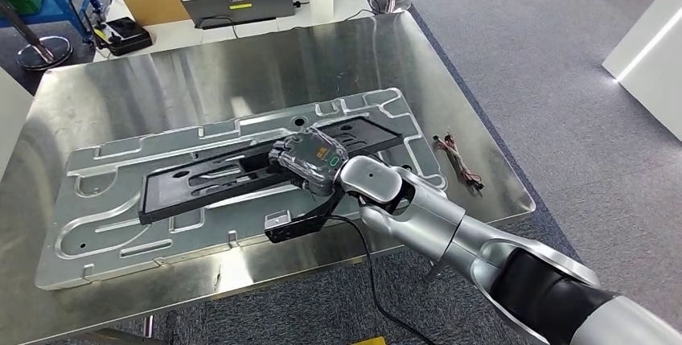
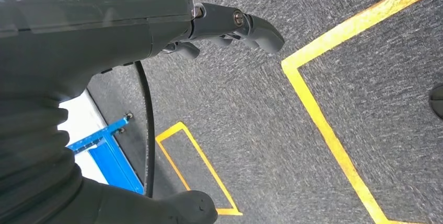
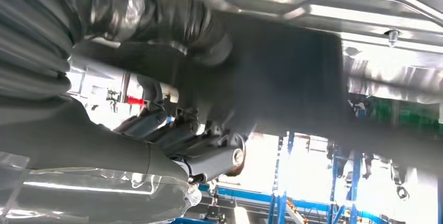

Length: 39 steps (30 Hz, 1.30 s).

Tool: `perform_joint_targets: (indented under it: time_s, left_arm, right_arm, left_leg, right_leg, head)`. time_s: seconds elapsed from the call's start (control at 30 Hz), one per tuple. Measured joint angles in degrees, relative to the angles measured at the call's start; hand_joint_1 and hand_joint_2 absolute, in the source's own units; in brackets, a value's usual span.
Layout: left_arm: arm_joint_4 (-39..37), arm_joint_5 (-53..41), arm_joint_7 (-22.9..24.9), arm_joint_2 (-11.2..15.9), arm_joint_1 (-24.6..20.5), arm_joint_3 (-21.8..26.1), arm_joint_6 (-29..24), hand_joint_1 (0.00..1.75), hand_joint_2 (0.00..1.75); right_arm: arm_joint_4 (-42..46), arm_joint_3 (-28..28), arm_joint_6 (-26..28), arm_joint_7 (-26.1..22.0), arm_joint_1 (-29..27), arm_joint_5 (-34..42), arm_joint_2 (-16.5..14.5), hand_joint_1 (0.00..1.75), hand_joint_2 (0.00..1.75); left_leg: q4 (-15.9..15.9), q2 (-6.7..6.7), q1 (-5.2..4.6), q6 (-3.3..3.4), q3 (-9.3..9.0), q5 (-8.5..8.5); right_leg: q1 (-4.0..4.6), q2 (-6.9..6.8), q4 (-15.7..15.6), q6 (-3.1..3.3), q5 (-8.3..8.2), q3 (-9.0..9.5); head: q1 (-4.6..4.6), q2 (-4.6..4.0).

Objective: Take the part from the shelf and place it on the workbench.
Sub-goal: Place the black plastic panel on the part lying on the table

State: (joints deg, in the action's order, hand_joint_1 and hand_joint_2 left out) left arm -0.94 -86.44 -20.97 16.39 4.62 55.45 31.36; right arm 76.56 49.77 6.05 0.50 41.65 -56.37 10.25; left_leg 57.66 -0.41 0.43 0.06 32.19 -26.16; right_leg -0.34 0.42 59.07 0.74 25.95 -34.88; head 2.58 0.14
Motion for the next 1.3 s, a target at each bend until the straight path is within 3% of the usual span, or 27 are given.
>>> perform_joint_targets:
  time_s: [0.03,0.17,0.6,0.7,0.77,0.8,0.87,0.9,0.93,0.97,1.03,1.1,1.23,1.3]
  left_arm:
    - [0.00,0.00,0.03,0.00,0.00,0.03,0.00,0.00,1.75]
    - [0.00,-0.01,0.09,-0.02,-0.01,0.25,0.01,0.00,0.00]
    - [0.00,-0.02,0.25,-0.02,-0.01,1.13,0.11,0.00,0.00]
    - [0.00,-0.02,0.25,0.10,-0.01,1.14,0.12,0.00,0.00]
    - [0.00,-0.02,0.26,0.10,-0.06,1.17,0.15,0.00,0.00]
    - [0.00,-0.02,0.27,0.07,-0.08,1.21,0.16,0.00,0.00]
    - [0.00,-0.02,0.27,-0.02,-0.11,1.31,0.17,0.00,0.00]
    - [0.00,-0.02,0.27,-0.08,-0.12,1.35,0.17,0.00,0.00]
    - [0.00,-0.02,0.27,-0.14,-0.12,1.38,0.17,0.00,0.00]
    - [0.00,-0.02,0.27,-0.21,-0.10,1.38,0.17,0.00,0.00]
    - [0.00,-0.01,0.27,-0.28,-0.03,1.39,0.18,0.00,0.00]
    - [0.00,0.01,0.27,-0.21,-0.06,1.41,0.23,0.00,0.00]
    - [0.00,0.20,0.37,-0.10,0.58,1.89,0.58,0.00,0.00]
    - [0.00,0.68,0.43,-0.25,1.33,2.74,0.81,0.00,0.00]
  right_arm:
    - [0.00,0.00,-0.08,-0.01,0.00,0.03,0.00,0.00,0.00]
    - [0.00,0.01,-0.43,-0.06,-0.02,0.15,0.00,0.00,0.00]
    - [0.02,0.00,-0.91,-0.40,-0.01,0.91,0.00,0.00,0.00]
    - [0.19,-0.01,-0.96,-0.45,-0.02,0.93,-0.02,0.00,0.00]
    - [0.40,-0.05,-0.98,-0.47,0.09,0.96,0.02,0.00,0.00]
    - [0.46,-0.07,-0.98,-0.48,0.19,0.98,0.05,0.00,0.00]
    - [0.45,-0.06,-1.02,-0.50,0.26,1.01,0.12,0.00,0.00]
    - [0.45,-0.04,-1.04,-0.50,0.14,1.01,0.15,0.00,0.00]
    - [0.44,-0.02,-1.06,-0.50,-0.03,1.01,0.19,0.00,0.00]
    - [0.44,-0.01,-1.08,-0.50,-0.15,1.01,0.23,0.00,0.00]
    - [0.44,-0.01,-1.09,-0.50,-0.16,1.02,0.27,0.00,0.00]
    - [0.50,0.00,-1.08,-0.51,-0.11,1.04,0.27,0.00,0.00]
    - [0.65,-0.03,-0.59,-0.69,-0.33,1.21,0.40,0.00,0.00]
    - [0.90,-0.26,0.57,-0.92,-0.87,1.27,0.94,0.00,0.00]
  left_leg:
    - [-0.02,0.00,0.03,-0.20,-0.01,-0.01]
    - [-0.03,0.00,0.04,-0.42,-0.01,-0.04]
    - [0.25,0.00,-0.06,-0.44,0.00,-0.13]
    - [-0.42,0.04,-0.19,0.58,-0.31,0.37]
    - [-3.08,0.27,0.19,1.18,-1.68,1.96]
    - [-4.34,0.41,0.42,1.18,-2.20,2.69]
    - [-5.09,0.55,0.61,1.10,-2.17,3.32]
    - [-4.82,0.59,0.73,1.02,-1.85,3.34]
    - [-4.41,0.61,0.93,0.87,-1.50,3.26]
    - [-3.84,0.61,1.21,0.59,-1.11,3.09]
    - [-2.06,0.59,1.81,-0.41,-0.08,2.47]
    - [0.04,0.45,1.97,-1.58,1.15,1.79]
    - [1.20,0.24,2.16,-2.86,2.15,1.42]
    - [4.65,0.34,2.24,-2.89,3.49,-1.80]
  right_leg:
    - [0.01,0.00,0.01,0.00,0.00,0.00]
    - [0.01,0.00,0.01,0.01,0.01,0.04]
    - [-0.09,-0.02,-0.01,-0.02,-0.01,0.21]
    - [-0.31,-0.05,-1.06,-0.71,-0.63,0.79]
    - [-0.26,-0.09,-1.50,-1.16,-0.31,1.27]
    - [-0.24,-0.10,-0.10,-1.32,0.94,0.76]
    - [-0.54,-0.10,6.46,-1.77,4.74,-2.01]
    - [-0.82,-0.11,9.71,-2.03,6.07,-3.39]
    - [-1.13,-0.12,11.36,-2.33,6.34,-4.00]
    - [-1.48,-0.14,10.72,-2.69,5.49,-3.50]
    - [-2.18,-0.21,5.01,-3.54,2.86,-0.36]
    - [-2.34,0.13,1.06,-3.22,1.68,1.46]
    - [-1.96,0.39,1.59,-0.84,1.22,0.39]
    - [-1.88,0.30,1.49,0.14,0.53,-0.27]
  head:
    - [0.00,0.00]
    - [0.00,0.00]
    - [0.00,0.01]
    - [-0.01,0.00]
    - [0.01,-0.01]
    - [0.01,-0.01]
    - [0.01,-0.01]
    - [0.01,0.00]
    - [0.01,0.00]
    - [0.02,0.00]
    - [0.02,-0.01]
    - [0.01,0.00]
    - [-0.01,-0.01]
    - [-0.02,-0.01]
